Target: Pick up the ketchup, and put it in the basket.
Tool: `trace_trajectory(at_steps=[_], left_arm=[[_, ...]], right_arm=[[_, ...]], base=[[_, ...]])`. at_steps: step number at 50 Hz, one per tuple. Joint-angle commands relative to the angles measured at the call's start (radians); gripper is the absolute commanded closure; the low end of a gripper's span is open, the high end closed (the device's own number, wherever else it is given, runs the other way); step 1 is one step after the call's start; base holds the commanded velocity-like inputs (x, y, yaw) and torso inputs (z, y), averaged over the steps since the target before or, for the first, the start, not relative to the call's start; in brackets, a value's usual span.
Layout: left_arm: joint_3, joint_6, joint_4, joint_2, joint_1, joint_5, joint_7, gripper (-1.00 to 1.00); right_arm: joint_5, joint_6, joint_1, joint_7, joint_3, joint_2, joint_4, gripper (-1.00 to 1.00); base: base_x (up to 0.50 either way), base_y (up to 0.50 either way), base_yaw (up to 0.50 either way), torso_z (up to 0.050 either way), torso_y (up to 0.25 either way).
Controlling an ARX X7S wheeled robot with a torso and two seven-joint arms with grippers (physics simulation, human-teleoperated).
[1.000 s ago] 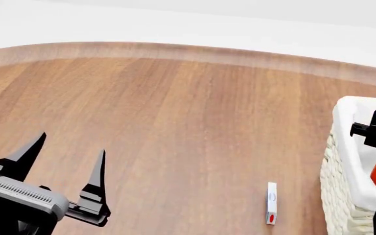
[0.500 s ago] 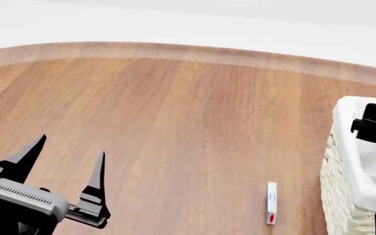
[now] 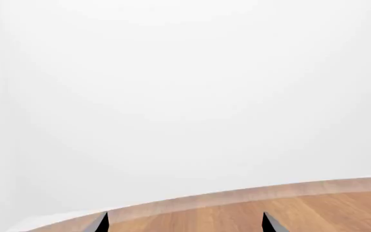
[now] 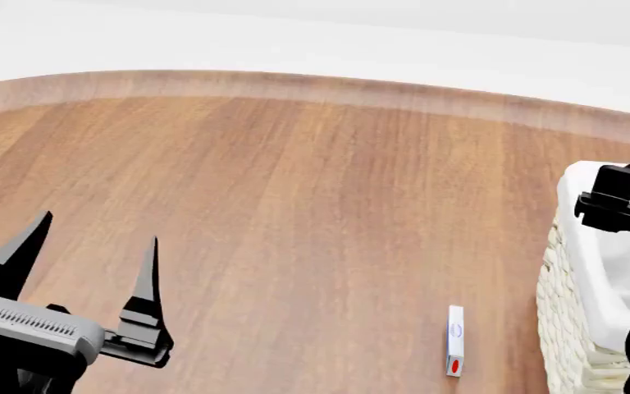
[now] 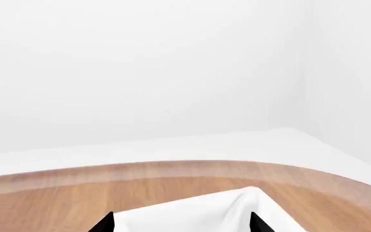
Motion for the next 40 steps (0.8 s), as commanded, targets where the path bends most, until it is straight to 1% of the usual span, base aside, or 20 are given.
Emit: trace_trajectory(at_steps=[1, 7, 12, 18, 19, 21, 25, 30, 34, 40], left_arm=[[-0.022, 0.006, 0.039, 0.014, 0.014, 0.089, -0.045, -1.0], [-0.029, -0.023, 0.092, 0.008, 0.021, 0.096, -0.068, -1.0], [-0.021, -0.005, 0.102, 0.011, 0.033, 0.129, -0.094, -1.0], [-0.025, 0.01, 0.112, 0.021, 0.061, 0.137, -0.125, -1.0], [-0.026, 0.014, 0.115, 0.023, 0.066, 0.141, -0.131, -1.0], [-0.021, 0.056, 0.118, 0.022, 0.074, 0.174, -0.15, -1.0], [-0.023, 0.059, 0.135, 0.023, 0.086, 0.173, -0.16, -1.0], [-0.027, 0.078, 0.215, 0.018, 0.133, 0.203, -0.193, -1.0], [-0.033, 0.089, 0.258, 0.013, 0.161, 0.221, -0.214, -1.0], [-0.048, 0.096, 0.347, 0.003, 0.217, 0.24, -0.244, -1.0]], right_arm=[[0.003, -0.004, -0.198, 0.091, 0.055, 0.02, -0.349, -1.0], [-0.026, -0.045, -0.31, 0.158, 0.059, 0.037, -0.524, -1.0], [-0.028, -0.053, -0.399, 0.211, 0.072, 0.048, -0.651, -1.0], [-0.104, -0.101, -0.513, 0.275, 0.057, 0.057, -0.777, -1.0], [-0.14, -0.107, -0.527, 0.287, 0.044, 0.062, -0.794, -1.0], [-0.191, -0.114, -0.561, 0.305, 0.02, 0.072, -0.843, -1.0], [-0.202, -0.112, -0.613, 0.339, 0.027, 0.078, -0.92, -1.0], [-0.254, -0.116, -0.711, 0.39, 0.022, 0.098, -1.058, -1.0], [-0.312, -0.12, -0.767, 0.422, 0.008, 0.108, -1.132, -1.0], [-0.337, -0.134, -0.836, 0.446, 0.001, 0.113, -1.229, -1.0]], base=[[0.0, 0.0, 0.0, 0.0, 0.0], [0.0, 0.0, 0.0, 0.0, 0.0], [0.0, 0.0, 0.0, 0.0, 0.0], [0.0, 0.0, 0.0, 0.0, 0.0], [0.0, 0.0, 0.0, 0.0, 0.0], [0.0, 0.0, 0.0, 0.0, 0.0], [0.0, 0.0, 0.0, 0.0, 0.0], [0.0, 0.0, 0.0, 0.0, 0.0], [0.0, 0.0, 0.0, 0.0, 0.0], [0.0, 0.0, 0.0, 0.0, 0.0]])
